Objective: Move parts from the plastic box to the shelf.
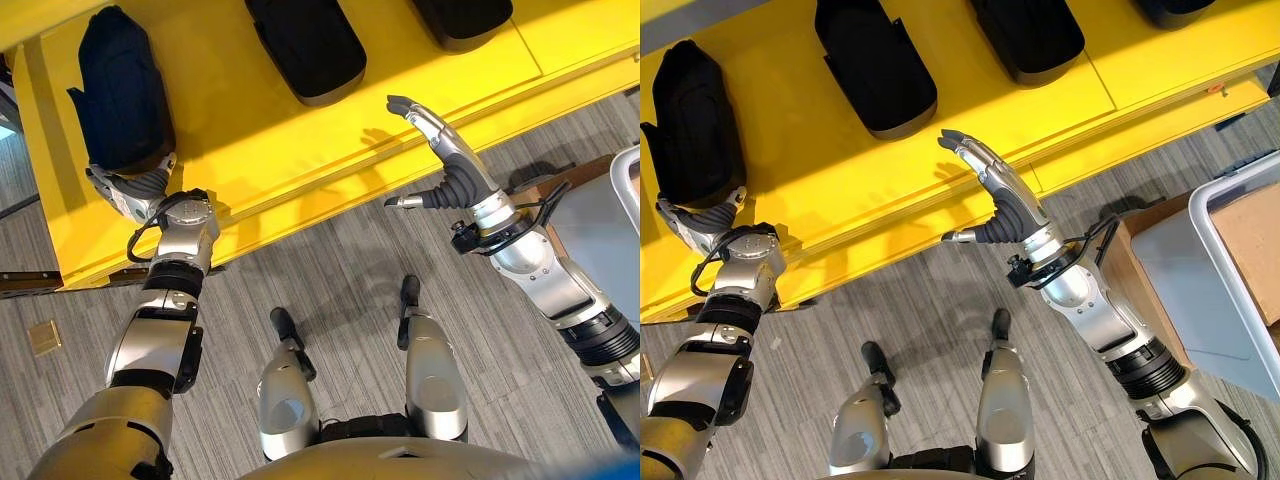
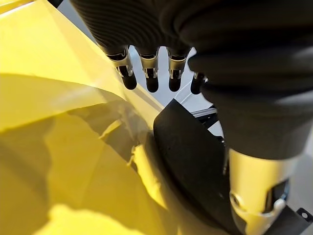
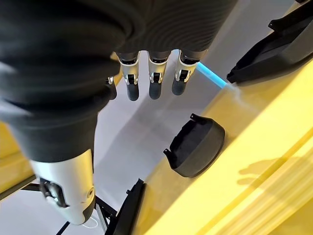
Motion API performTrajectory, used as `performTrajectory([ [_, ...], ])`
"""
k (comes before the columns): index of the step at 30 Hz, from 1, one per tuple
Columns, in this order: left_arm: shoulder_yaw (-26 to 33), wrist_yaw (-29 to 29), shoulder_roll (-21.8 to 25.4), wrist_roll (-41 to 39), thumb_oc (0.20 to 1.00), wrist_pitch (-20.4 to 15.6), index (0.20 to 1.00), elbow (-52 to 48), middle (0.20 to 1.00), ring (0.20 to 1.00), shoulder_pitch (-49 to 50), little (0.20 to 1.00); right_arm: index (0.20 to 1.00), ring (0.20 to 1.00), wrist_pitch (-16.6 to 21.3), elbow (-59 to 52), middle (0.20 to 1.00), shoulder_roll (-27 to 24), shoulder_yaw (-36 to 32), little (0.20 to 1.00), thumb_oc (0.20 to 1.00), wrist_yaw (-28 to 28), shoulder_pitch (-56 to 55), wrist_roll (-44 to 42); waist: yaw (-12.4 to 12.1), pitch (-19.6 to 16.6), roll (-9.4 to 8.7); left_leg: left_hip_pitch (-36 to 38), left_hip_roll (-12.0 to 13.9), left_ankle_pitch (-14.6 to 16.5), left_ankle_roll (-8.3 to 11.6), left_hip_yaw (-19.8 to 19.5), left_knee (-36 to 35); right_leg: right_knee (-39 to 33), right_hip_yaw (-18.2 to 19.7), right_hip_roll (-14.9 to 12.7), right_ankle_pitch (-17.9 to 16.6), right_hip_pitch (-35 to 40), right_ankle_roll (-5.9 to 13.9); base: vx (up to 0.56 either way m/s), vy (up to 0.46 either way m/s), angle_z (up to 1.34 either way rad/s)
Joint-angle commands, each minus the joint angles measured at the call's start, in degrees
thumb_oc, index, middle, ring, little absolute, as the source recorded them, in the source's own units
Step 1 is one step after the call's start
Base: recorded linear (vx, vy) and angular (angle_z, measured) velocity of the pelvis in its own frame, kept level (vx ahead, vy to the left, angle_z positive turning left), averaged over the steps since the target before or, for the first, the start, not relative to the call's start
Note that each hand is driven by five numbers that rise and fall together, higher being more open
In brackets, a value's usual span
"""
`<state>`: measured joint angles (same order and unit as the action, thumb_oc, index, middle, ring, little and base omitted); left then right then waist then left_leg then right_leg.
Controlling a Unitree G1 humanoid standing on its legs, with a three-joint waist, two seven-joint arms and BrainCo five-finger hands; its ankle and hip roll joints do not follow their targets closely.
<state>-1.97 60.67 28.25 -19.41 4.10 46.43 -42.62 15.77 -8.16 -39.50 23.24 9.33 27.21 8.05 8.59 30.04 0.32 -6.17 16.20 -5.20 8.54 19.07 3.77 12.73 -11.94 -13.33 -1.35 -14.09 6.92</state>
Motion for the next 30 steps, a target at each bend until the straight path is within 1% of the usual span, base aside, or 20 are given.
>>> performTrajectory([
  [1, 0.62, 0.12, 6.28, 0.83, 1.0, -2.29, 1.0, 0.97, 1.0, 1.0, -2.93, 1.0, 1.0, 1.0, 1.81, -4.86, 1.0, 0.08, -0.99, 1.0, 1.0, 2.0, 1.77, -1.47, 0.71, -1.23, -3.44, -4.08, -0.1, 5.18, -0.94, -0.59, 9.28, 5.51, 3.96, 0.83, 7.65, 1.24, 0.98, 0.0, 0.0, 0.0],
  [4, 0.62, 0.25, 5.74, 0.75, 1.0, -3.07, 1.0, 0.79, 1.0, 1.0, -2.28, 1.0, 1.0, 1.0, 1.87, -4.99, 1.0, 0.13, -0.8, 1.0, 1.0, 2.32, 1.65, -1.32, 0.58, -1.17, -3.52, -3.96, -0.2, 5.34, -0.99, -0.63, 9.45, 5.35, 3.88, 0.9, 7.71, 1.6, 0.92, 0.0, -0.007, 0.01],
  [13, 0.41, -0.04, 4.66, 2.36, 1.0, -3.47, 1.0, -0.29, 1.0, 1.0, -1.08, 1.0, 1.0, 1.0, 1.88, -4.2, 1.0, 0.45, -0.49, 1.0, 1.0, 3.05, 1.81, -0.81, 0.22, -1.56, -3.62, -3.51, -0.35, 5.6, -1.12, -0.64, 9.52, 5.01, 3.64, 0.93, 7.76, 2.4, 0.79, 0.0, 0.0, 0.0],
  [16, -0.09, -0.78, 4.72, 4.24, 1.0, -3.5, 1.0, -1.03, 1.0, 1.0, -0.77, 1.0, 1.0, 1.0, 2.05, -4.52, 1.0, 0.34, -0.65, 1.0, 1.0, 3.0, 1.25, -0.59, 0.28, -1.69, -3.57, -3.3, -0.38, 5.61, -1.2, -0.44, 9.36, 4.94, 3.66, 0.87, 7.69, 2.48, 0.91, 0.0, 0.0, 0.0],
  [19, -0.12, -1.58, 4.19, 2.73, 1.0, -4.08, 1.0, -1.66, 1.0, 1.0, -0.51, 1.0, 1.0, 1.0, 2.18, -4.29, 1.0, 0.3, -0.49, 1.0, 1.0, 3.3, 1.32, -0.51, 0.18, -1.66, -3.5, -3.32, -0.43, 5.62, -1.16, -0.49, 9.42, 4.86, 3.64, 0.88, 7.68, 2.55, 0.86, 0.0, 0.0, 0.0],
  [20, -0.39, -1.43, 4.21, 5.64, 1.0, -4.34, 1.0, -2.09, 1.0, 1.0, -0.2, 1.0, 1.0, 1.0, 2.35, -3.99, 1.0, 0.52, -0.51, 1.0, 1.0, 3.11, 1.39, -0.41, 0.18, -1.81, -3.42, -3.28, -0.45, 5.7, -1.19, -0.41, 9.44, 4.8, 3.63, 0.83, 7.66, 2.58, 0.89, 0.0, 0.0, 0.0],
  [23, -1.79, -3.7, 4.46, 7.35, 1.0, -4.39, 1.0, -2.75, 1.0, 1.0, -0.37, 1.0, 1.0, 1.0, 2.59, -4.03, 1.0, 0.43, -0.4, 1.0, 1.0, 2.92, 1.31, -0.32, 0.25, -1.92, -3.31, -3.16, -0.51, 5.76, -1.29, -0.21, 9.31, 4.77, 3.68, 0.78, 7.66, 2.56, 0.89, 0.0, 0.0, 0.0],
  [28, -2.14, -6.05, 4.15, 6.28, 1.0, -4.62, 1.0, -3.05, 1.0, 1.0, 0.08, 1.0, 1.0, 1.0, 2.92, -3.44, 1.0, 0.26, -0.41, 1.0, 1.0, 2.81, 1.48, -0.07, 0.3, -1.96, -2.99, -3.06, -0.64, 5.75, -1.3, -0.15, 9.24, 4.86, 3.7, 0.68, 7.71, 2.49, 0.89, 0.0, 0.0, 0.0],
  [30, -2.34, -7.16, 4.34, 4.58, 1.0, -4.86, 1.0, -2.61, 1.0, 1.0, -0.31, 1.0, 1.0, 1.0, 2.43, -3.61, 1.0, 0.09, -0.47, 1.0, 1.0, 2.39, 1.99, -0.27, 0.43, -1.9, -2.97, -3.27, -0.57, 5.74, -1.28, -0.08, 9.46, 5.0, 3.81, 0.68, 7.68, 2.22, 0.88, 0.0, 0.0, 0.0],
])
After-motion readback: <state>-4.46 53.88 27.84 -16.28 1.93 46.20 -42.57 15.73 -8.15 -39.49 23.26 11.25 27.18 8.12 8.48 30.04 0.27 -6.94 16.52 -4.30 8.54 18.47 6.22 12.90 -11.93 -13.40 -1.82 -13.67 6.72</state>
